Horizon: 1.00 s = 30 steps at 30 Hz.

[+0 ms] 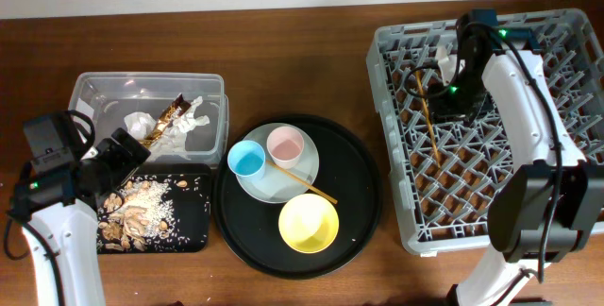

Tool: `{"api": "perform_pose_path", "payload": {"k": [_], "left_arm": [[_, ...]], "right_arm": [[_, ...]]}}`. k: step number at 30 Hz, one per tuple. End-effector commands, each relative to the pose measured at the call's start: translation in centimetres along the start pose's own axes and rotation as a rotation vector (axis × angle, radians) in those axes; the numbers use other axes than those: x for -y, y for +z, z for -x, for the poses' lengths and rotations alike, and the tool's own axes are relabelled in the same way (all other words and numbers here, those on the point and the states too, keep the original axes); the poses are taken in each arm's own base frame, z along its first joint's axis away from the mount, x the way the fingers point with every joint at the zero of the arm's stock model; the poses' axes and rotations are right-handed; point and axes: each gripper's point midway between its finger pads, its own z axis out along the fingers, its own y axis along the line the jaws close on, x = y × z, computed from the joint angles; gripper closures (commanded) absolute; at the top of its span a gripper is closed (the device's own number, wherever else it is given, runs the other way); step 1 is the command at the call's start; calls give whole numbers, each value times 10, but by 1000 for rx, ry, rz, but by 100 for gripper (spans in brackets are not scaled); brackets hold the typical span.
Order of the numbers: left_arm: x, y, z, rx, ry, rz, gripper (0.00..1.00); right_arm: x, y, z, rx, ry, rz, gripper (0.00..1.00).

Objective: Sort waste into correct bins and load items into the dishwasher rack
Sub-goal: 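Reach the right gripper to the wooden chopstick on the round tray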

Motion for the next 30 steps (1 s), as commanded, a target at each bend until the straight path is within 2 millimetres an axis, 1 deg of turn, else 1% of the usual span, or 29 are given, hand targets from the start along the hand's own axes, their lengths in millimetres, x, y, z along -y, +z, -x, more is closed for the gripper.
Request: {"api": "perform_pose_path", "payload": {"k": [1,2,4,9,11,13,14,15,17,19,23,24,27,30], "left_arm": [[2,-9,7,32,-10,-12,1],[2,-9,7,32,-10,-12,1],[2,-9,7,32,-10,-12,1],[2,-9,7,32,-10,-12,1],[2,-9,7,32,-10,-12,1],[2,-9,7,32,-10,-12,1],[2,-9,7,32,-11,-12,1],[2,-9,7,32,-11,-12,1],[2,-9,7,32,-10,-12,1],[2,-9,7,32,-10,-12,1],[2,-9,7,32,-10,-12,1],[2,-9,7,32,-10,-12,1],[2,-9,7,32,-10,-12,1],[2,-9,7,32,-10,-12,1]], "right_arm": [[-34,-15,-3,15,28,191,50],[-55,-19,-9,-5,33,309,50],[-82,-26,-18,-43,22,427,50],[-131,-26,-37,-127,-97,436,51],[-141,-23,-48,-170,-140,381,56],[-142,-14,-62,-233,-134,264,61],[-142,-9,-70,-265,-126,214,61],[-150,-1,-81,-301,-145,190,63],[-165,14,-97,-340,-207,176,63],[-182,37,-116,-373,-280,163,62],[-201,68,-138,-385,-372,152,62],[-209,73,-143,-384,-400,157,62],[-227,73,-153,-385,-454,176,62],[-251,73,-170,-394,-523,187,62]]}}
